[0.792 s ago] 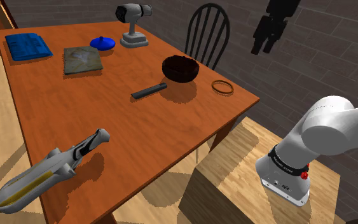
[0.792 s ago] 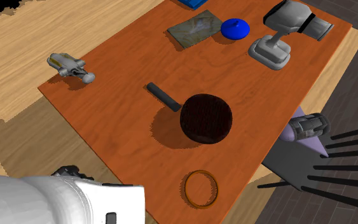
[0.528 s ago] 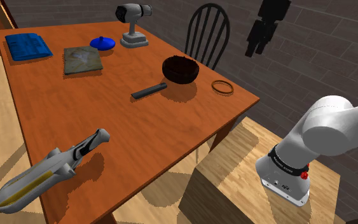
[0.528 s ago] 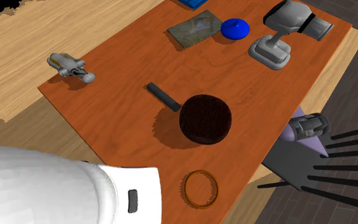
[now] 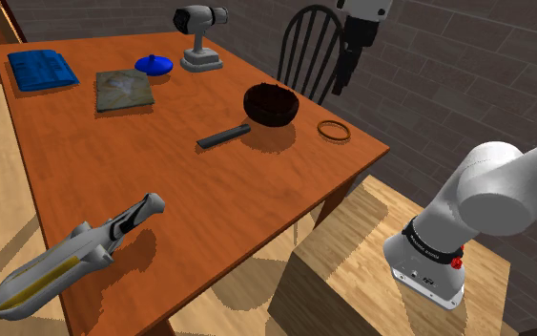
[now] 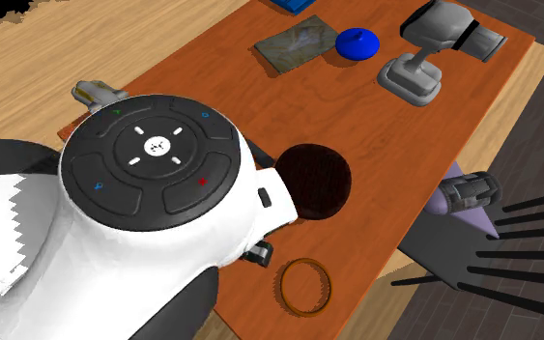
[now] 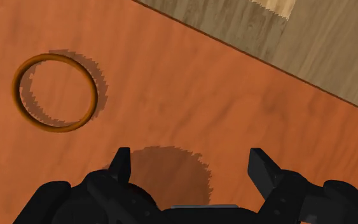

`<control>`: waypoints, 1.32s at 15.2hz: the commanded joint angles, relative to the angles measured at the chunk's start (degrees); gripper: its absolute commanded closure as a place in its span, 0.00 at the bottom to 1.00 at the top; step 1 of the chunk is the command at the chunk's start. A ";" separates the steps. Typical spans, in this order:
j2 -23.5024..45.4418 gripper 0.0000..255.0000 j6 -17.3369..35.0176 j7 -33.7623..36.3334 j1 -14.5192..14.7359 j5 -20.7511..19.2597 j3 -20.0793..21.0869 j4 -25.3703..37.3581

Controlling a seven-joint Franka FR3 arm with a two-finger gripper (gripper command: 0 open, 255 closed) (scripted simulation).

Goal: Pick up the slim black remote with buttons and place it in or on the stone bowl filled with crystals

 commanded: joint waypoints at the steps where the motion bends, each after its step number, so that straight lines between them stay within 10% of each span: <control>1: 4.26 0.00 3.25 -3.99 1.32 -0.27 -0.35 1.44; 20: 39.10 0.00 22.79 -35.43 9.54 -0.93 3.32 21.19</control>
